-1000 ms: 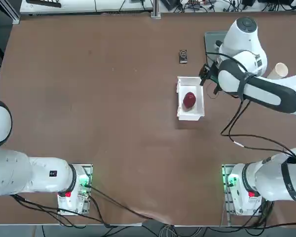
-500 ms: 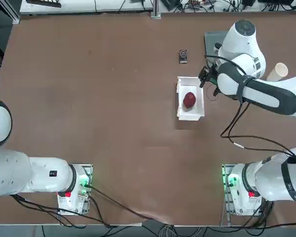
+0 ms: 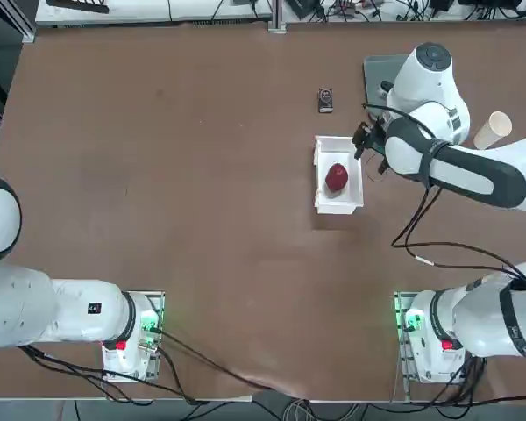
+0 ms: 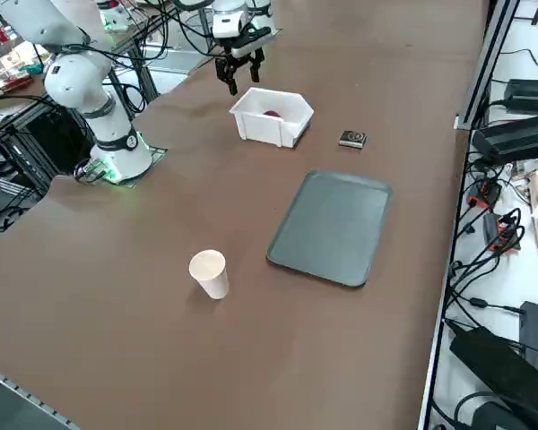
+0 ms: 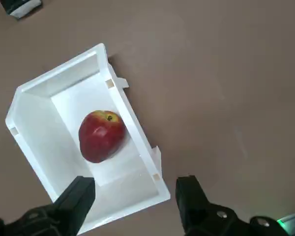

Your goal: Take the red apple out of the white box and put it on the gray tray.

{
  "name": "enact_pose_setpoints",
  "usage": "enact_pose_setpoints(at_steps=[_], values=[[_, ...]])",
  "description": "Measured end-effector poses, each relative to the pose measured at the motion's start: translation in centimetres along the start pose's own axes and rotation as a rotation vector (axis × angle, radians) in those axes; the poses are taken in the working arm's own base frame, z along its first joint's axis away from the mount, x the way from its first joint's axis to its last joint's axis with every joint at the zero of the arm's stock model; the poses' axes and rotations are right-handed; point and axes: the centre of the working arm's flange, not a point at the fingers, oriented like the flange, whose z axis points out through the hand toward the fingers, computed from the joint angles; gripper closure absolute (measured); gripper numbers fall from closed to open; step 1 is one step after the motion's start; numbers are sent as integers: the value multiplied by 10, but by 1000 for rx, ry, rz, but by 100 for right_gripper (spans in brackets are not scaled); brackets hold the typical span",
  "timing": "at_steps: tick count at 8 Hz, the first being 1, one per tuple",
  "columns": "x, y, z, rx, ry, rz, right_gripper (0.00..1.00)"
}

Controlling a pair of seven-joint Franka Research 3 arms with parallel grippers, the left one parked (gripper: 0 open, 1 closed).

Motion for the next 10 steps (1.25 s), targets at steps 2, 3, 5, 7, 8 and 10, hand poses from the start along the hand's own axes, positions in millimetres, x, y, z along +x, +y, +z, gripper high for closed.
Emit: enact_pose_setpoints(at_steps=[2,3,5,7,8,10], values=[[0,1,2,-4,-3,1,0],[-1,2,4,-8,-6,10,0],[1,0,12,-7,-6,59,0],[4,-3,25,-8,-11,116,0],[5,-4,31,-14,-16,133,0],[7,-5,39,-17,-19,179,0]])
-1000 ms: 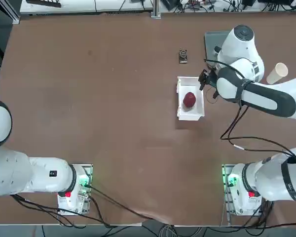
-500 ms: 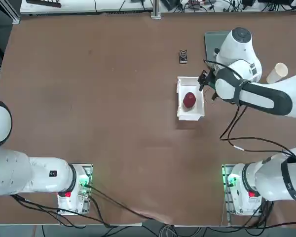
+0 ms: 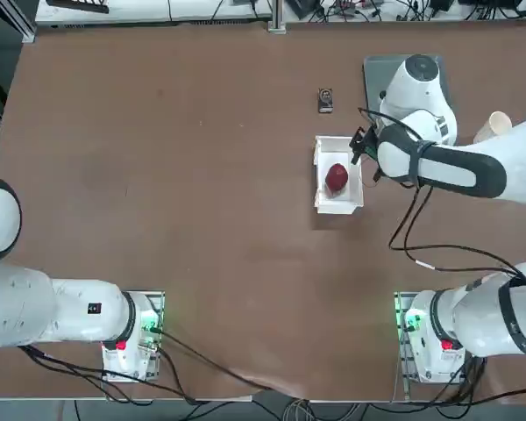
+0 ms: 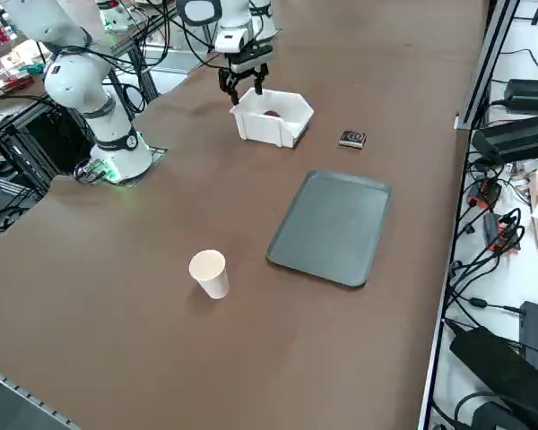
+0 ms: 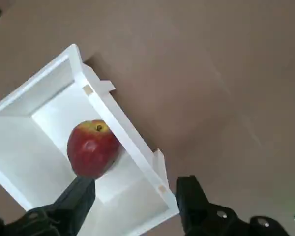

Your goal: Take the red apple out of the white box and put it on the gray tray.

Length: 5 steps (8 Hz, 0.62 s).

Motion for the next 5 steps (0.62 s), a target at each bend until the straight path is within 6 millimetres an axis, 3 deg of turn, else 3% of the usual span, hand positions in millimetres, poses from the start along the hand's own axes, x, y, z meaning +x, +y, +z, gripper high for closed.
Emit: enact_pose_setpoints(at_steps=[5], values=[[14,-41,20,-1,-27,178,0]])
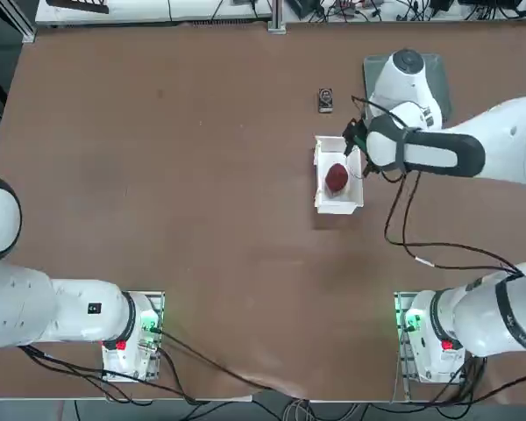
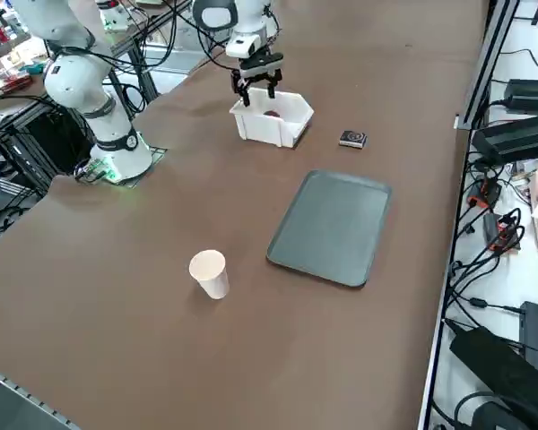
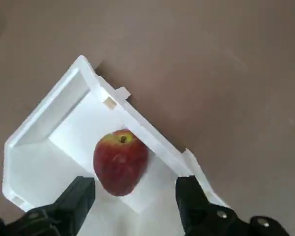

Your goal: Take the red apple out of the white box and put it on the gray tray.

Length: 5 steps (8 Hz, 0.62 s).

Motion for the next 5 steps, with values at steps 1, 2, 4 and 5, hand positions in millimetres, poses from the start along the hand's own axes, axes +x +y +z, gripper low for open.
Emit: enact_pose_setpoints(at_steps=[1,2,4,5], values=[[-1,-10,6,-6,-7,12,0],[-7,-20,10,-8,-13,18,0],[-20,-40,19,-14,-25,28,0],[-26,-45,27,-26,-31,27,0]])
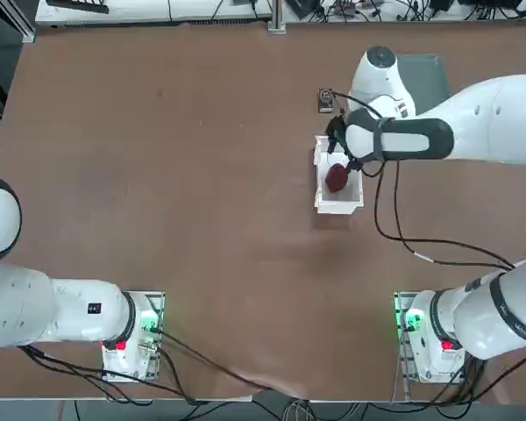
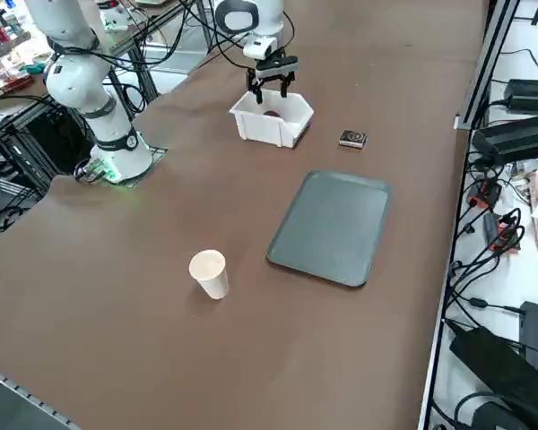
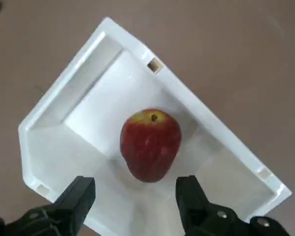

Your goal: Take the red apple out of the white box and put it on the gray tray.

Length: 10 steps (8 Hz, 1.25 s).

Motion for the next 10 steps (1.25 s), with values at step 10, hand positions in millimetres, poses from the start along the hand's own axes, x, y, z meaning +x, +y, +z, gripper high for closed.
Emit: enact_pose_setpoints(at_steps=[10], values=[[6,0,58,-65,-18,147,0]])
